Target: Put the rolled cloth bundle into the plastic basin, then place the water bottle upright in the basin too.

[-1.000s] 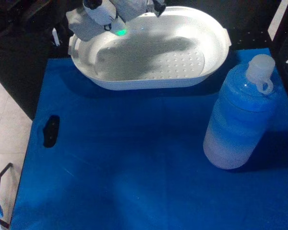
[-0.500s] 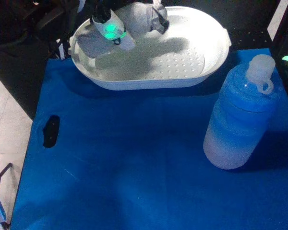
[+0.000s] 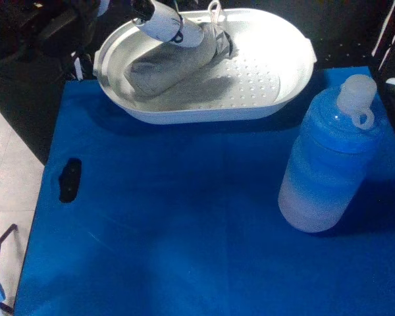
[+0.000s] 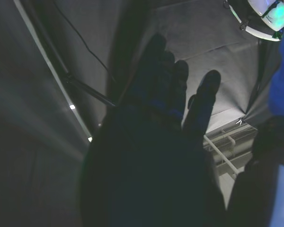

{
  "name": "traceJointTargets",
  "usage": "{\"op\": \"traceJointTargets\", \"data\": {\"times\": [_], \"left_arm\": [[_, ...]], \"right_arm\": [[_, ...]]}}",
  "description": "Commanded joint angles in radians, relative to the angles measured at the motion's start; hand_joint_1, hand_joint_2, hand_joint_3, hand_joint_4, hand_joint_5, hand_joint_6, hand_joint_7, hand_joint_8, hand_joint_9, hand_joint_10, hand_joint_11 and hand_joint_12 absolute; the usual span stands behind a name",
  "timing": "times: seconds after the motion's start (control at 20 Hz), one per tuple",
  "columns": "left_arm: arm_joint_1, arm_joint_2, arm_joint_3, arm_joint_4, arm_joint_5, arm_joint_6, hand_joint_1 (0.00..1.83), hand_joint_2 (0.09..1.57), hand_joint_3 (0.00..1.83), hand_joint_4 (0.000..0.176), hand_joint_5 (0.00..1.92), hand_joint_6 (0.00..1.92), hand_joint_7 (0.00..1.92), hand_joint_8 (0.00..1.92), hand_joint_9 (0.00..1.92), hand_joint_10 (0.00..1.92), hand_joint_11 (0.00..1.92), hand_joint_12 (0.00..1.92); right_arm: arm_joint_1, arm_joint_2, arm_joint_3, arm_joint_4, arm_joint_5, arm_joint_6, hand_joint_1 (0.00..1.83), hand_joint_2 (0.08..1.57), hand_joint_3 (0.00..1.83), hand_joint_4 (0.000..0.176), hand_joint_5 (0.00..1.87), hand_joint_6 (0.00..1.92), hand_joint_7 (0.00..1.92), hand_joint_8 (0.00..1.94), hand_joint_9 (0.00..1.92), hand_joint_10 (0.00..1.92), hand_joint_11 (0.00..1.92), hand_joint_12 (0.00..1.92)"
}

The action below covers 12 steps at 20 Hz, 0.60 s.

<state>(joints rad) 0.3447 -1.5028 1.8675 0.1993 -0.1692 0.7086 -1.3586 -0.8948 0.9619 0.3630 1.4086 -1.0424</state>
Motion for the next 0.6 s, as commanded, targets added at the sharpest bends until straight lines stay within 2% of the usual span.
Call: {"op": "traceJointTargets", "data": {"times": [0.0, 0.05, 0.1, 0.15, 0.2, 0.25, 0.3, 0.35, 0.5, 0.55], "left_arm": [[-0.007, 0.018, -0.016, -0.002, -0.13, -0.004, 0.59, 1.0, 0.0, 0.093, 0.57, 0.0, 0.52, 0.39, 0.41, 0.83, 0.19, 1.37], [-0.005, 0.034, -0.033, 0.0, -0.142, -0.004, 0.56, 1.0, 0.0, 0.085, 0.52, 0.0, 0.57, 0.19, 0.4, 0.7, 0.12, 1.38], [0.0, 0.068, -0.075, 0.005, -0.169, -0.004, 0.49, 0.99, 0.0, 0.112, 0.45, 0.0, 0.59, 0.05, 0.43, 0.45, 0.08, 1.31], [0.006, 0.096, -0.107, 0.008, -0.191, -0.004, 0.48, 0.99, 0.0, 0.113, 0.44, 0.0, 0.59, 0.02, 0.47, 0.33, 0.08, 1.27], [0.019, 0.146, -0.164, 0.011, -0.233, -0.005, 0.44, 0.97, 0.0, 0.13, 0.35, 0.0, 0.48, 0.0, 0.41, 0.06, 0.01, 1.07], [0.029, 0.182, -0.201, 0.01, -0.26, -0.005, 0.4, 0.96, 0.0, 0.165, 0.22, 0.0, 0.28, 0.0, 0.26, 0.0, 0.0, 0.77], [0.041, 0.212, -0.236, 0.007, -0.29, -0.005, 0.34, 0.93, 0.0, 0.176, 0.12, 0.0, 0.16, 0.0, 0.17, 0.0, 0.0, 0.58], [0.061, 0.259, -0.287, 0.001, -0.338, -0.006, 0.28, 0.89, 0.0, 0.176, 0.01, 0.0, 0.05, 0.0, 0.07, 0.0, 0.0, 0.43], [0.122, 0.36, -0.377, -0.009, -0.459, -0.063, 0.24, 0.83, 0.0, 0.176, 0.0, 0.0, 0.0, 0.0, 0.0, 0.0, 0.0, 0.01], [0.15, 0.391, -0.4, -0.017, -0.502, -0.094, 0.26, 0.83, 0.0, 0.176, 0.0, 0.0, 0.0, 0.0, 0.0, 0.0, 0.0, 0.0]], "right_arm": [[0.013, 0.004, 0.002, 0.0, 0.126, 0.016, 0.31, 1.22, 0.0, 0.15, 0.4, 0.0, 0.26, 0.0, 0.25, 0.0, 0.34, 0.01], [0.013, 0.005, 0.001, 0.0, 0.126, 0.017, 0.31, 1.21, 0.0, 0.156, 0.4, 0.0, 0.26, 0.0, 0.24, 0.0, 0.34, 0.01], [0.013, 0.009, -0.003, 0.0, 0.126, 0.017, 0.33, 1.21, 0.0, 0.157, 0.39, 0.0, 0.25, 0.0, 0.23, 0.0, 0.33, 0.0], [0.013, 0.012, -0.007, 0.0, 0.126, 0.017, 0.33, 1.21, 0.0, 0.157, 0.39, 0.0, 0.24, 0.0, 0.23, 0.0, 0.33, 0.0], [0.014, 0.019, -0.014, -0.001, 0.126, 0.017, 0.36, 1.2, 0.0, 0.162, 0.38, 0.0, 0.23, 0.0, 0.22, 0.0, 0.32, 0.0], [0.014, 0.023, -0.017, -0.001, 0.126, 0.017, 0.43, 1.18, 0.0, 0.172, 0.35, 0.0, 0.22, 0.0, 0.19, 0.0, 0.27, 0.0], [0.014, 0.025, -0.019, -0.001, 0.127, 0.017, 0.49, 1.14, 0.0, 0.176, 0.31, 0.0, 0.21, 0.0, 0.18, 0.0, 0.24, 0.0], [0.019, 0.027, -0.02, 0.0, 0.127, 0.017, 0.52, 1.09, 0.0, 0.176, 0.24, 0.0, 0.17, 0.0, 0.17, 0.0, 0.21, 0.0], [0.045, 0.032, -0.02, -0.008, 0.127, 0.017, 0.66, 1.02, 0.0, 0.176, 0.1, 0.0, 0.08, 0.0, 0.14, 0.0, 0.23, 0.01], [0.056, 0.034, -0.02, -0.015, 0.127, 0.018, 0.7, 1.0, 0.0, 0.176, 0.08, 0.0, 0.07, 0.0, 0.12, 0.0, 0.23, 0.0]]}}
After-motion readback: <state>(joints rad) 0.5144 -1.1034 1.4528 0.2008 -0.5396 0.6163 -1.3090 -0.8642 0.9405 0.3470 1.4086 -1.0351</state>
